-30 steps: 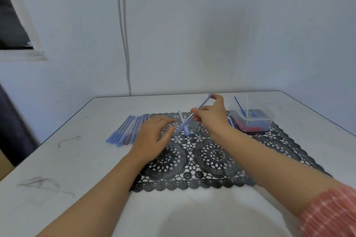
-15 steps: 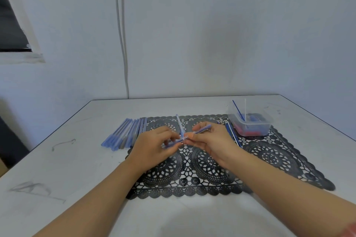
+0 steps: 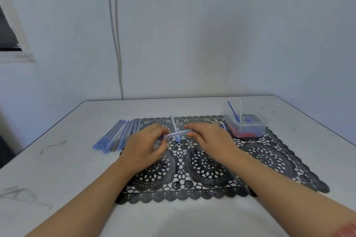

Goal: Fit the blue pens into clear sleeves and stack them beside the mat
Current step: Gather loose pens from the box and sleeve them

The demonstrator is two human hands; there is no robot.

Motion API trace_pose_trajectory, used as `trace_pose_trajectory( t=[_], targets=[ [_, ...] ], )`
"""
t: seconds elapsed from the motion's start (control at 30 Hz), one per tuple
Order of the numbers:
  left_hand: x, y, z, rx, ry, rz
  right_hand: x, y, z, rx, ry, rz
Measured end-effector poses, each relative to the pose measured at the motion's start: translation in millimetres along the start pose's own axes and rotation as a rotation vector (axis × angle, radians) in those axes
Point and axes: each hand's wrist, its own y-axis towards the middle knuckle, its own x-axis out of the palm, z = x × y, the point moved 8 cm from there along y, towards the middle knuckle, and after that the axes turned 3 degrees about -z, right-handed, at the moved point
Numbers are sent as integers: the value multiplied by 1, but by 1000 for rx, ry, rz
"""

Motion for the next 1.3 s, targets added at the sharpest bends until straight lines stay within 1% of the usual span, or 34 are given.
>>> trace_pose_trajectory(
  t=[0.1, 0.23, 0.33, 0.43, 0.53, 0.87, 1.03, 1.2, 1.3],
  targets=[
    [2, 0, -1, 18, 24, -10, 6, 0, -3, -54, -186, -28],
    [1, 0, 1, 38, 37, 1, 5, -2, -7, -126, -252, -1],
    [0, 0, 3, 52, 47, 17, 6, -2, -5, -145, -248, 9],
    [-1, 0, 2, 44, 40, 18, 2, -3, -9, -206, -250, 108],
    [-2, 0, 1, 38, 31, 13, -1, -4, -10, -215, -261, 172],
    [-1, 0, 3, 16, 42, 19, -3, -5, -11, -279, -194, 228],
    [-7, -2, -8, -98, 10, 71, 1, -6, -16, -312, -145, 244],
    [-6, -2, -10, -118, 33, 50, 6, -5, -12, -251, -148, 163],
    [-1, -3, -15, -130, 30, 6, 4, -7, -11, -252, -140, 205]
  ],
)
